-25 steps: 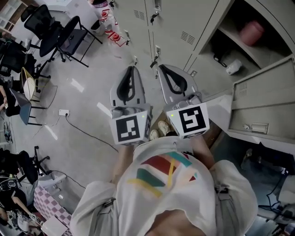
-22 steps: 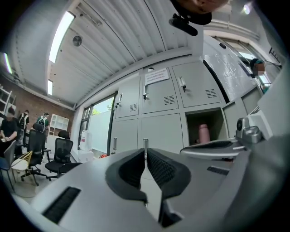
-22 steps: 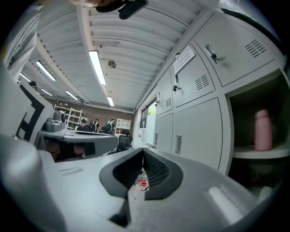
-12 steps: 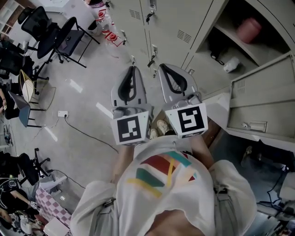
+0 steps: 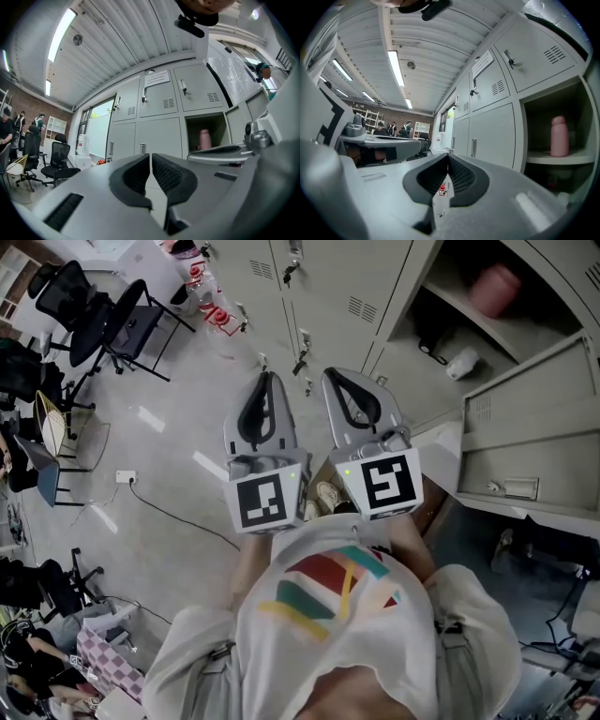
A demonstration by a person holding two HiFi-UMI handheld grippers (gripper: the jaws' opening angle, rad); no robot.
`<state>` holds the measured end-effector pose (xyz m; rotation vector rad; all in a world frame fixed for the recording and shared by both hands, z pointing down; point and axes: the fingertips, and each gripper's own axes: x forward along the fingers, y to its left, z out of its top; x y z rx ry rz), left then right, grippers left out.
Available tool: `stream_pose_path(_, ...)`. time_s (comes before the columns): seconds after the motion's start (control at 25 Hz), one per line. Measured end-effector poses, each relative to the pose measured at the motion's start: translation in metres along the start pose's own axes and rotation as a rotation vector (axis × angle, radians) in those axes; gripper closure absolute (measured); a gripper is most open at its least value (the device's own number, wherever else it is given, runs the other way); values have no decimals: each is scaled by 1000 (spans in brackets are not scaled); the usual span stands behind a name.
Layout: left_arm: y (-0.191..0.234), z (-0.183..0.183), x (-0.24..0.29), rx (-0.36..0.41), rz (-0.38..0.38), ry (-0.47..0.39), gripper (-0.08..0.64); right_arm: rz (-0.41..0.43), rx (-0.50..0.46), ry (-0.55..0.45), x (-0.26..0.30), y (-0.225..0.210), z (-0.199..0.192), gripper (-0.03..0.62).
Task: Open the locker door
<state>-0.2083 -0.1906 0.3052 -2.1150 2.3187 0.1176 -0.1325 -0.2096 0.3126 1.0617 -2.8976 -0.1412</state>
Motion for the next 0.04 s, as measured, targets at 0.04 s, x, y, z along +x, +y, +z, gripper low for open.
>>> stream_pose_path(0.04, -1, 1, 0, -1, -1, -1, 532, -6, 3, -1, -1, -2, 0, 588)
